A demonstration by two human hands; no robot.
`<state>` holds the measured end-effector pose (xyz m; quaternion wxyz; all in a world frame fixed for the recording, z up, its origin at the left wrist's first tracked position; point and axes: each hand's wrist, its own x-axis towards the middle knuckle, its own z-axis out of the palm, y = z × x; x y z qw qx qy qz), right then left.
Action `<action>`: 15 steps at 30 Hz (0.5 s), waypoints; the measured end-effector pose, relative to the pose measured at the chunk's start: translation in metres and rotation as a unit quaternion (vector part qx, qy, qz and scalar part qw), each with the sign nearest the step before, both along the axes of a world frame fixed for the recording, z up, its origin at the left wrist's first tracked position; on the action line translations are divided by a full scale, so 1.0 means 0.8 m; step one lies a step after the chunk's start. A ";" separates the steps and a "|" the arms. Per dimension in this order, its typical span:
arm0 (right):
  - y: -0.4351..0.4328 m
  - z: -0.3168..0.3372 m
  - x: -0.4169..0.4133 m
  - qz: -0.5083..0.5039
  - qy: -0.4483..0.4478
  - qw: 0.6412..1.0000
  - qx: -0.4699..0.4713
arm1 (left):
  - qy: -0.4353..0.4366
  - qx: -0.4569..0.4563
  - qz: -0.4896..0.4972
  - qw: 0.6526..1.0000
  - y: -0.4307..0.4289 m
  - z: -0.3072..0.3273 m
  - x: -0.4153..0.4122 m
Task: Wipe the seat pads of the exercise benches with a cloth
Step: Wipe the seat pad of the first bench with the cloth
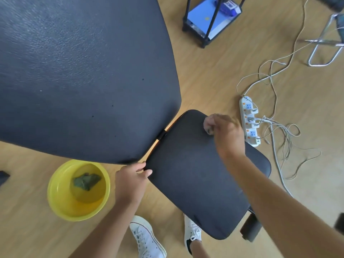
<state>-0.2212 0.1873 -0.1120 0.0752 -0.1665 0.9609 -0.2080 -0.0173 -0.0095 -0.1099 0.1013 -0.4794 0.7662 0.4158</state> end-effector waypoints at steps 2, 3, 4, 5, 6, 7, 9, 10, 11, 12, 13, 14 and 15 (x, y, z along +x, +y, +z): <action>-0.036 0.005 0.013 -0.095 -0.010 0.995 -0.026 | 0.004 0.017 0.014 1.000 -0.003 -0.004 0.001; -0.054 0.004 0.033 -0.087 -0.017 0.995 -0.053 | 0.007 0.025 0.023 0.999 -0.004 -0.006 0.002; -0.069 -0.002 0.062 -0.057 -0.034 0.994 -0.085 | 0.014 0.033 0.033 0.999 -0.007 -0.009 0.003; -0.077 -0.007 0.098 0.002 -0.054 0.992 -0.118 | 0.019 0.042 0.035 0.998 -0.009 -0.013 0.004; -0.082 -0.012 0.133 0.093 -0.036 0.987 -0.127 | 0.022 0.048 0.027 0.998 -0.012 -0.018 0.005; -0.082 -0.015 0.166 0.215 -0.003 0.970 -0.113 | 0.018 0.049 0.011 0.999 -0.015 -0.020 0.005; -0.060 -0.019 0.177 0.450 0.069 0.887 -0.082 | 0.017 0.059 -0.006 0.998 -0.022 -0.023 0.005; -0.049 -0.024 0.149 0.492 0.083 0.864 -0.067 | 0.022 0.063 -0.013 0.998 -0.026 -0.025 0.007; -0.045 -0.021 0.115 0.475 0.074 0.876 -0.042 | 0.025 0.065 -0.023 0.997 -0.028 -0.027 0.008; -0.046 -0.016 0.077 0.395 0.053 0.917 -0.018 | 0.025 0.065 -0.033 0.997 -0.030 -0.027 0.008; -0.048 -0.010 0.038 0.265 0.040 0.963 -0.002 | 0.020 0.067 -0.038 0.997 -0.031 -0.025 0.007; -0.053 -0.002 0.008 0.123 0.021 0.992 0.001 | 0.018 0.069 -0.038 0.997 -0.033 -0.025 0.007; -0.063 0.001 -0.006 0.007 0.003 1.000 -0.014 | 0.017 0.070 -0.038 0.997 -0.034 -0.026 0.008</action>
